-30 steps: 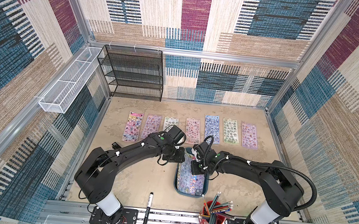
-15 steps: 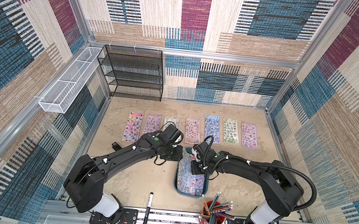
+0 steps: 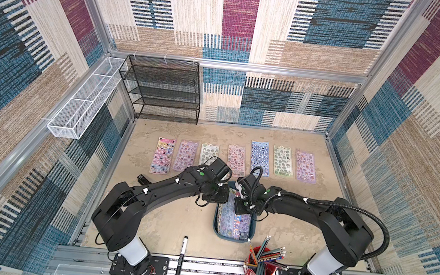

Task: Take the stickers out of the storage box
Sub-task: Pick up the sticker from the storage box.

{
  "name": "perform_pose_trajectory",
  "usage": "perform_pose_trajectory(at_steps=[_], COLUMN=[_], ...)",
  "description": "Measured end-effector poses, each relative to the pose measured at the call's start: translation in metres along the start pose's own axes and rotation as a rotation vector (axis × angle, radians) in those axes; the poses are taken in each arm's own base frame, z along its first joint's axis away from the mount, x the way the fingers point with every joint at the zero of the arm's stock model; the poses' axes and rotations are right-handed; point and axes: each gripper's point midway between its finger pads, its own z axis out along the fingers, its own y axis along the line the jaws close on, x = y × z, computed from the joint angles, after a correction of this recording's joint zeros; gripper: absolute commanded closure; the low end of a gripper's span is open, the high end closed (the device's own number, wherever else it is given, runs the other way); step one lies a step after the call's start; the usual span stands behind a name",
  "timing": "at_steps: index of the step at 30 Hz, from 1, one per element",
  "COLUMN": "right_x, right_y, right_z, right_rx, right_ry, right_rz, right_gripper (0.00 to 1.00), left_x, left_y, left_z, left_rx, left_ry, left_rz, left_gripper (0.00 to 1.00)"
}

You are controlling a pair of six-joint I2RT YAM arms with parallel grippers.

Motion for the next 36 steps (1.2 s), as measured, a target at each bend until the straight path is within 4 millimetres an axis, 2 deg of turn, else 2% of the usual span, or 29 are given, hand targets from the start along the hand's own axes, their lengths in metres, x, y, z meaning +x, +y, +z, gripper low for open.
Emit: perform_pose_trajectory(at_steps=[6,16,27,29,31,36], right_x=[0.001,0.000,0.001,0.001,0.001,-0.004], right_y=[-0.001,-0.001,-0.001,-0.001,-0.001,0.002], right_z=[0.001,0.001,0.001,0.001,0.001,-0.003], right_rx=[0.001,0.006,0.006,0.006,0.006,0.000], right_ry=[0.000,0.002,0.004,0.004,0.003,-0.008], right_rz=[0.000,0.002,0.004,0.004,0.004,0.002], right_gripper=[0.92,0.91,0.90,0.90,0.90,0.90], left_x=[-0.001,-0.005,0.005,0.005,0.006,0.006], left_y=[-0.003,-0.010,-0.005,-0.005,-0.003,-0.006], left_z=[0.002,-0.018,0.000,0.005,0.009,0.011], left_rx=[0.004,0.034,0.008,0.005,-0.003,0.004], left_ry=[0.000,-0.051,-0.003,0.004,0.014,0.020], left_rz=[0.002,-0.001,-0.005,-0.008,-0.011,-0.010], left_gripper=[0.69,0.66,0.67,0.76,1.00,1.00])
